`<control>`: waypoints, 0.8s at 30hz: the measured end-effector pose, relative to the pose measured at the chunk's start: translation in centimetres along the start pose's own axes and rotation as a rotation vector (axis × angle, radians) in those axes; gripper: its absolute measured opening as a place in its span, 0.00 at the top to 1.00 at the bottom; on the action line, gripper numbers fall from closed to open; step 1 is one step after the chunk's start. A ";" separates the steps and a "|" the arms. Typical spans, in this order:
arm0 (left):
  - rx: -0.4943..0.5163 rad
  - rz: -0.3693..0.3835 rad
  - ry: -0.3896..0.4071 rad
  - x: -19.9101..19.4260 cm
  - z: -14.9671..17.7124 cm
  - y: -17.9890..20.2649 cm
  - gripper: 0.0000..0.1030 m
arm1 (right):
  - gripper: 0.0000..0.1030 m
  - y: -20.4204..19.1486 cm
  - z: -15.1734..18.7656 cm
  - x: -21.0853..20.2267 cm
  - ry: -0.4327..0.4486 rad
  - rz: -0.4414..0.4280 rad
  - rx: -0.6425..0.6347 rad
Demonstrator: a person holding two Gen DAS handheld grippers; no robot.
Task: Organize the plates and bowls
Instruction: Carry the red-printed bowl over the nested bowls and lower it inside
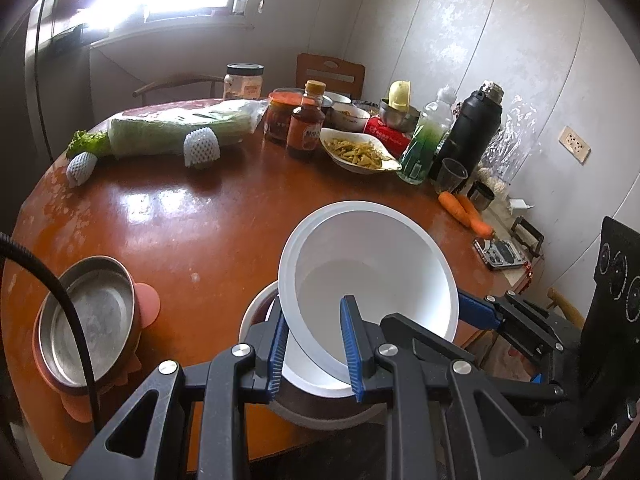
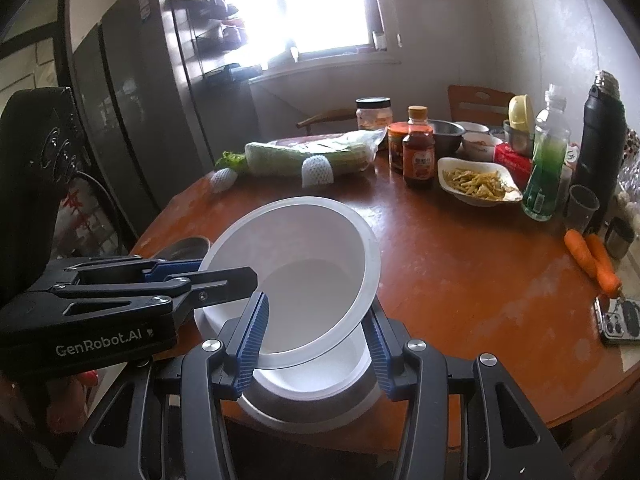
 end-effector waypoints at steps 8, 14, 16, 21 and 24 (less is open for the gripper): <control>-0.007 -0.010 -0.036 1.0 1.5 -0.5 0.75 | 0.51 -0.1 1.5 0.7 -0.040 -0.016 0.008; -0.009 -0.015 -0.060 1.8 2.4 -0.7 0.75 | 0.51 0.0 2.7 1.2 -0.066 -0.017 0.015; -0.007 -0.021 -0.066 2.1 2.6 -0.7 0.75 | 0.51 0.0 3.0 1.4 -0.074 -0.019 0.022; -0.011 -0.020 -0.080 2.8 3.0 -0.9 0.75 | 0.51 0.4 3.5 1.9 -0.088 -0.020 0.029; -0.010 -0.022 -0.084 3.0 3.1 -0.9 0.75 | 0.51 0.5 3.6 2.3 -0.095 -0.018 0.031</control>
Point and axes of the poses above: each gripper's, at about its wrist camera, not at the fingertips, and x roughly the way its jaws point, y to its right, z to its underside, the point moved 6 cm from there along x, roughly the way its jaws point, and after that the axes turned 4 degrees about y, right-handed, at the moved point
